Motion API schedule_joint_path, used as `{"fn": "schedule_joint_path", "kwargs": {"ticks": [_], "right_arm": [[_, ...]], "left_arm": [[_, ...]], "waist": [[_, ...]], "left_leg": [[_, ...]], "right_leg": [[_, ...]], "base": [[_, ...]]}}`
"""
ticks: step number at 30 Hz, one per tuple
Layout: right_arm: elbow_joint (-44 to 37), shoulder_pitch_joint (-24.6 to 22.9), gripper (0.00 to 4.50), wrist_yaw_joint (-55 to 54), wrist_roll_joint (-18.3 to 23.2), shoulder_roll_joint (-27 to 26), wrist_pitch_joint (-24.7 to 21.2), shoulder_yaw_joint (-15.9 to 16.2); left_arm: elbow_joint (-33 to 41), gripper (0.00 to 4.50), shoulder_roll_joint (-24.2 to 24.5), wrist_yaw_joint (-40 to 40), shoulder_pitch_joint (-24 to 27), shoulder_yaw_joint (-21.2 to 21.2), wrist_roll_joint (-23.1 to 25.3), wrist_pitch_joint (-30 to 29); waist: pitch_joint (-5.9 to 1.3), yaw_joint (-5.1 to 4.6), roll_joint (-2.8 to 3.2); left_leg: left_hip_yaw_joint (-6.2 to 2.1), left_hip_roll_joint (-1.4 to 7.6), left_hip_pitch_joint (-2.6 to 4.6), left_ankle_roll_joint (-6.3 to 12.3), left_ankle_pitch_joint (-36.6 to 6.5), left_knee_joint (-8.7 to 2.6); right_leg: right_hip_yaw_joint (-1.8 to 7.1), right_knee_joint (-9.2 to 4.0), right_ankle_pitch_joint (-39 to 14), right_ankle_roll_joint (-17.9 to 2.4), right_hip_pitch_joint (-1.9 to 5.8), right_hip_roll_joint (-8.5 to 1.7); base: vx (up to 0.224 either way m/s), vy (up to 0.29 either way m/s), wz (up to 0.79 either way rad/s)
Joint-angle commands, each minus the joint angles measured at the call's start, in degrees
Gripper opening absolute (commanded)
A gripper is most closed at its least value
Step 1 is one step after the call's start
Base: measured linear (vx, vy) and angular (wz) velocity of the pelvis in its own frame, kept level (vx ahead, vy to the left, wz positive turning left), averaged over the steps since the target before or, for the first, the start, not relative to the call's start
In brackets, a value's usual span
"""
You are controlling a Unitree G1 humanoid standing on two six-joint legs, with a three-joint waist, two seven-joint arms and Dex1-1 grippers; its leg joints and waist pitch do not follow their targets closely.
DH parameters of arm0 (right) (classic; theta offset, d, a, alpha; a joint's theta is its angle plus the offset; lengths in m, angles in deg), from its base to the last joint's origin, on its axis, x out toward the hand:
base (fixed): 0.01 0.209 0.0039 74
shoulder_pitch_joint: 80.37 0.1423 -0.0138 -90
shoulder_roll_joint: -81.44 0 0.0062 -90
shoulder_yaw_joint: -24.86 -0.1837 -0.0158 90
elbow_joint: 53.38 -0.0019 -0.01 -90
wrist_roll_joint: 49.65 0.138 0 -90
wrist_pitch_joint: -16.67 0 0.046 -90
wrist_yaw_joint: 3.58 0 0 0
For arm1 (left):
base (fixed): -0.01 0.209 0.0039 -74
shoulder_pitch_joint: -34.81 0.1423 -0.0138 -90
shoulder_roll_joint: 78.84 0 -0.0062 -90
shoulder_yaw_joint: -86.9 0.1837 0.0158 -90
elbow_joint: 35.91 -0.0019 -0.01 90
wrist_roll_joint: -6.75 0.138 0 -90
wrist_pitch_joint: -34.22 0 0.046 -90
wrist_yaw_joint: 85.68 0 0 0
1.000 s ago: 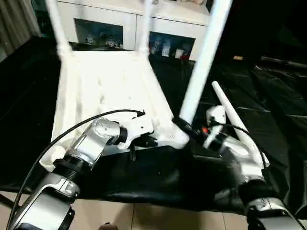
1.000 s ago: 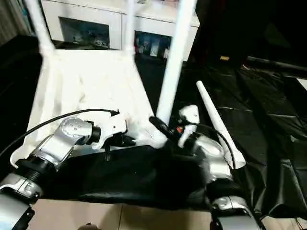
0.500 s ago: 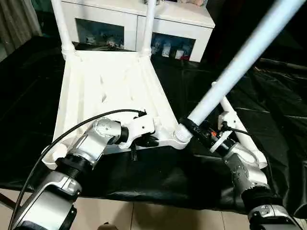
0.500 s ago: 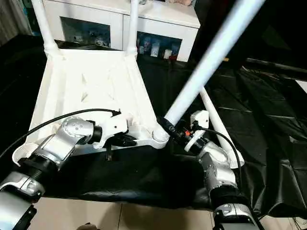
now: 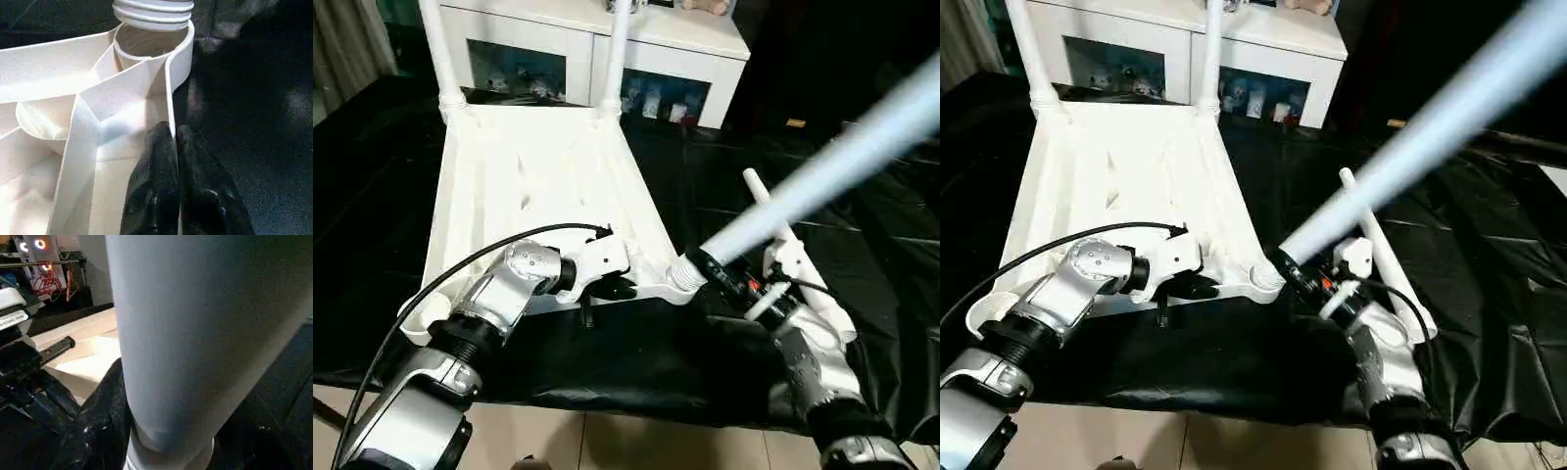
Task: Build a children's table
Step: Insert table leg to table base
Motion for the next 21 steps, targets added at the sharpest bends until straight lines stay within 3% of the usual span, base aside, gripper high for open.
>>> {"fn": "schedule_joint_path", "kwargs": {"ticks": [1, 6, 11, 15, 17, 21], "right_arm": [[3.53, -3.20, 1.86, 1.05, -4.39, 3.30, -4.81, 1.77], [3.30, -0.67, 1.86, 2.82, -4.99, 4.97, -7.58, 3.20], [0.73, 3.78, 1.86, 7.72, -5.62, 8.54, -15.18, 6.22], [0.43, 5.21, 1.86, 10.54, -6.61, 10.11, -17.03, 7.98], [0.85, 6.81, 1.86, 13.59, -7.45, 11.48, -19.31, 9.93], [2.08, 8.70, 1.86, 17.39, -9.34, 12.87, -21.30, 12.80]], "left_arm": [[-0.27, 0.00, 0.89, 2.13, -1.25, -2.79, -0.74, 1.68], [-0.29, 0.00, 1.17, 1.11, -1.50, -2.52, -0.77, 2.03], [0.33, 0.00, 1.76, -0.41, -1.32, -1.84, -0.50, 2.26], [0.40, 0.00, 1.84, -0.78, -1.25, -1.61, -0.30, 2.25], [0.40, 0.00, 1.88, -1.36, -1.28, -1.39, -0.20, 2.35], [0.54, 0.00, 2.14, -3.33, -1.38, -0.74, -0.25, 2.90]], "waist": [[-2.61, -0.13, 0.16], [-2.77, -0.03, 0.04], [-2.81, 0.09, -0.14], [-2.86, 0.14, -0.34], [-2.79, 0.14, -0.32], [-2.66, -0.23, -0.34]], "left_leg": [[-0.31, 2.14, 0.66, 1.89, -10.31, -3.59], [-0.26, 1.99, 0.58, 2.82, -7.81, -3.34], [-0.19, 1.98, 0.64, 3.37, -6.84, -3.15], [-0.12, 1.98, 0.62, 3.64, -5.99, -2.97], [-0.16, 1.93, 0.47, 3.58, -6.53, -3.03], [-0.34, 2.11, 0.53, 1.68, -10.02, -3.34]], "right_leg": [[3.09, -4.56, -3.69, -10.91, 1.81, -4.04], [2.99, -4.11, -0.16, -11.45, 1.99, -3.88], [2.98, -4.00, 0.53, -11.65, 2.00, -3.87], [2.91, -3.81, 1.79, -11.92, 1.99, -3.87], [2.86, -3.94, 0.89, -11.74, 2.08, -3.88], [2.89, -4.45, -4.10, -11.12, 1.93, -4.08]], "base": [[0.000, 0.000, 0.00], [0.000, 0.000, 0.00], [0.000, 0.000, 0.00], [0.000, 0.000, 0.00], [0.000, 0.000, 0.00], [0.000, 0.000, 0.00]]}}
